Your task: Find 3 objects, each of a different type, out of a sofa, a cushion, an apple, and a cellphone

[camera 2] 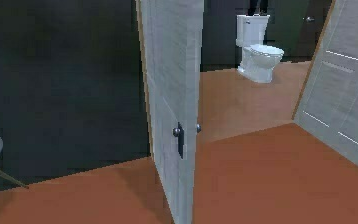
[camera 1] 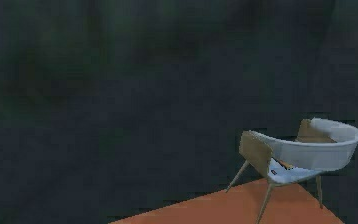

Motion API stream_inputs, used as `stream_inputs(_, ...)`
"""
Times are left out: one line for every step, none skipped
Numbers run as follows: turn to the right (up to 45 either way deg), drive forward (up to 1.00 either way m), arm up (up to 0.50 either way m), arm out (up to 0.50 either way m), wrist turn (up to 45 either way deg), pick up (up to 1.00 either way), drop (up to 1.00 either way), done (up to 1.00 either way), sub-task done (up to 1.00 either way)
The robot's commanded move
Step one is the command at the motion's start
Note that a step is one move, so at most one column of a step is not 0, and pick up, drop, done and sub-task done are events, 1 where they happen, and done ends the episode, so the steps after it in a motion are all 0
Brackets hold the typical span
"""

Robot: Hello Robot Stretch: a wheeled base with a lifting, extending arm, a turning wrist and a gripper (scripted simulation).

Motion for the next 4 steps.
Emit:
stream_inputs(0.0, 0.05, 0.00, 0.00, 0.0, 0.00, 0.00, 0.00, 0.00)
stream_inputs(-45.0, 0.00, 0.00, 0.00, 0.0, 0.00, 0.00, 0.00, 0.00)
stream_inputs(-39.0, 0.00, 0.00, 0.00, 0.0, 0.00, 0.00, 0.00, 0.00)
stream_inputs(0.0, 0.00, 0.00, 0.00, 0.0, 0.00, 0.00, 1.00, 0.00)
